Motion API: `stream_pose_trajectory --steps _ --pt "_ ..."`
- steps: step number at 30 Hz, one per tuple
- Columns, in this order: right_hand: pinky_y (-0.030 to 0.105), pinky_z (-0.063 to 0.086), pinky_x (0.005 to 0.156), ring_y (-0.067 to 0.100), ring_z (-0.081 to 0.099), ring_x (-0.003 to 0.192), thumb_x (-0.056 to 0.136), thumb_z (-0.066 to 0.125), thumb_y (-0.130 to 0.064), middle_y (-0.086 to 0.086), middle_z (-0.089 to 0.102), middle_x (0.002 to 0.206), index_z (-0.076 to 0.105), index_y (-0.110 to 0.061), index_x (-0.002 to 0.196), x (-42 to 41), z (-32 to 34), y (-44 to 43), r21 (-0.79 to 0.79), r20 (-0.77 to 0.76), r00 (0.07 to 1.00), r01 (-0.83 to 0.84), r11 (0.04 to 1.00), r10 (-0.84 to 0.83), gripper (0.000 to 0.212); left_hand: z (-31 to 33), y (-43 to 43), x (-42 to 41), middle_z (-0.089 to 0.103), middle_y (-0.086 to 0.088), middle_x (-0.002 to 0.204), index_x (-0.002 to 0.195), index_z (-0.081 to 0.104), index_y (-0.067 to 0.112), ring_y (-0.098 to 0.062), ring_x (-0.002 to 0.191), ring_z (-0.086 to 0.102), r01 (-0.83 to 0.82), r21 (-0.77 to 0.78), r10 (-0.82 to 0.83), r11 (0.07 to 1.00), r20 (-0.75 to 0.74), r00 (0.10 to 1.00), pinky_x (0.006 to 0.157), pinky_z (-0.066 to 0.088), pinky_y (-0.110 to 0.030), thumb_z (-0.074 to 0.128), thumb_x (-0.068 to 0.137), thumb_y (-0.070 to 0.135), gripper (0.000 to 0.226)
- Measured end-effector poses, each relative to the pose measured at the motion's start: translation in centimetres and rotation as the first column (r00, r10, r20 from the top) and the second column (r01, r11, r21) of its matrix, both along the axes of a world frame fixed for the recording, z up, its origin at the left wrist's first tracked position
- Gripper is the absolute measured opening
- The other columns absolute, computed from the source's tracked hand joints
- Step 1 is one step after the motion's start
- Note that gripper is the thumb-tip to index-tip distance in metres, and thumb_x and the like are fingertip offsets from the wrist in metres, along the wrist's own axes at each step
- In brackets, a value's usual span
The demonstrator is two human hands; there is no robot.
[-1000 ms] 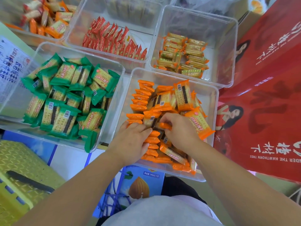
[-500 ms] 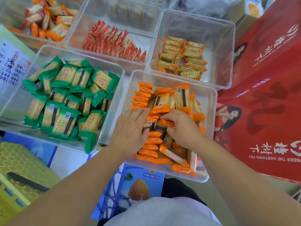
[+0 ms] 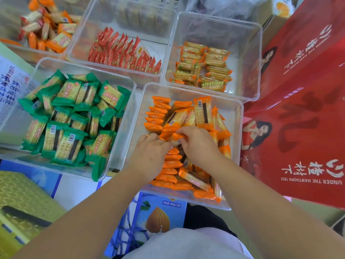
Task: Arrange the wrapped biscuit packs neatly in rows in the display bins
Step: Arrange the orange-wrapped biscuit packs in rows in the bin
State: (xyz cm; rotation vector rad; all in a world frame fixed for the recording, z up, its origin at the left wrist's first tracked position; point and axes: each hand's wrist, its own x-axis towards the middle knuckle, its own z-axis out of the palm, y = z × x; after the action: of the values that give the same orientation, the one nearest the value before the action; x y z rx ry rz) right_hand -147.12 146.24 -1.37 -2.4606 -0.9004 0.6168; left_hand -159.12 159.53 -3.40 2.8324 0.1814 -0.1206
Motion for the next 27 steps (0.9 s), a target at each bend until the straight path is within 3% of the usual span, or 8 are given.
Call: stream_pose_trajectory --steps 4,8,11,14,16,20,27 --pt "0.029 0.048 0.092 0.016 0.062 0.112 0.093 0.064 -0.017 -0.003 0.071 0.121 0.072 -0.023 0.121 -0.9 -0.7 0.9 0.039 -0.104 0.993 -0.050 0.998 0.054 0.030 0.2 0.1 -0.3 0.061 -0.001 0.109 0.110 0.063 0.020 -0.026 0.099 0.056 -0.114 -0.126 0.126 0.985 0.091 0.988 0.082 0.048 -0.045 0.072 0.083 0.018 0.028" --pt "0.029 0.050 0.080 0.010 0.063 0.093 0.090 0.058 -0.012 -0.008 0.073 0.100 0.077 -0.019 0.107 0.1 -0.7 0.6 0.098 -0.308 0.950 -0.024 0.995 0.053 0.026 0.2 -0.9 -0.8 0.059 -0.002 0.133 0.132 0.058 0.018 -0.025 0.120 0.055 -0.092 -0.157 0.104 0.983 0.073 0.992 0.099 0.045 -0.045 0.072 0.085 0.022 0.050" --pt "0.033 0.053 0.084 0.016 0.064 0.097 0.092 0.055 -0.011 -0.001 0.073 0.105 0.076 -0.017 0.107 1.3 -1.1 -0.1 -0.053 -0.175 0.982 -0.084 0.995 0.074 0.026 0.0 -1.0 -1.3 0.058 -0.001 0.138 0.137 0.057 0.019 -0.025 0.127 0.052 -0.065 -0.118 0.069 0.991 0.029 0.997 0.104 0.039 -0.045 0.067 0.090 0.029 0.049" --pt "0.040 0.054 0.082 0.026 0.063 0.100 0.091 0.054 -0.009 0.005 0.070 0.105 0.074 -0.015 0.107 1.3 -1.8 -0.3 -0.262 -0.032 0.957 -0.288 0.921 0.290 0.026 -0.1 -1.0 -1.6 0.057 -0.002 0.140 0.139 0.056 0.020 -0.025 0.129 0.051 -0.067 -0.095 0.069 0.993 0.013 0.998 0.105 0.040 -0.047 0.065 0.092 0.033 0.049" --pt "0.040 0.053 0.081 0.026 0.059 0.101 0.090 0.057 -0.009 0.003 0.065 0.106 0.072 -0.017 0.111 1.3 -2.2 -0.3 -0.349 0.064 0.921 -0.339 0.874 0.384 0.027 -0.1 -0.9 -1.7 0.057 -0.001 0.140 0.139 0.056 0.021 -0.025 0.129 0.050 -0.072 -0.111 0.073 0.991 0.012 0.997 0.105 0.040 -0.046 0.065 0.092 0.033 0.048" --pt "0.035 0.040 0.089 0.021 0.057 0.109 0.087 0.062 -0.019 -0.006 0.064 0.111 0.067 -0.027 0.115 1.4 -2.6 -0.7 -0.431 0.302 0.822 -0.333 0.839 0.482 0.030 -0.3 -0.7 -1.8 0.052 0.000 0.145 0.141 0.054 0.025 -0.023 0.133 0.046 -0.082 -0.140 0.081 0.987 -0.011 0.997 0.108 0.036 -0.045 0.063 0.094 0.036 0.050" --pt "0.044 0.028 0.103 0.025 0.039 0.127 0.094 0.053 -0.035 -0.002 0.055 0.134 0.048 -0.020 0.141 0.7 -3.6 -0.7 -0.578 0.371 0.781 -0.228 0.784 0.501 0.050 -0.3 -0.6 -1.8 0.049 0.003 0.148 0.143 0.049 0.028 -0.021 0.136 0.041 -0.079 -0.156 0.077 0.985 -0.020 0.997 0.111 0.031 -0.044 0.063 0.089 0.053 0.061"
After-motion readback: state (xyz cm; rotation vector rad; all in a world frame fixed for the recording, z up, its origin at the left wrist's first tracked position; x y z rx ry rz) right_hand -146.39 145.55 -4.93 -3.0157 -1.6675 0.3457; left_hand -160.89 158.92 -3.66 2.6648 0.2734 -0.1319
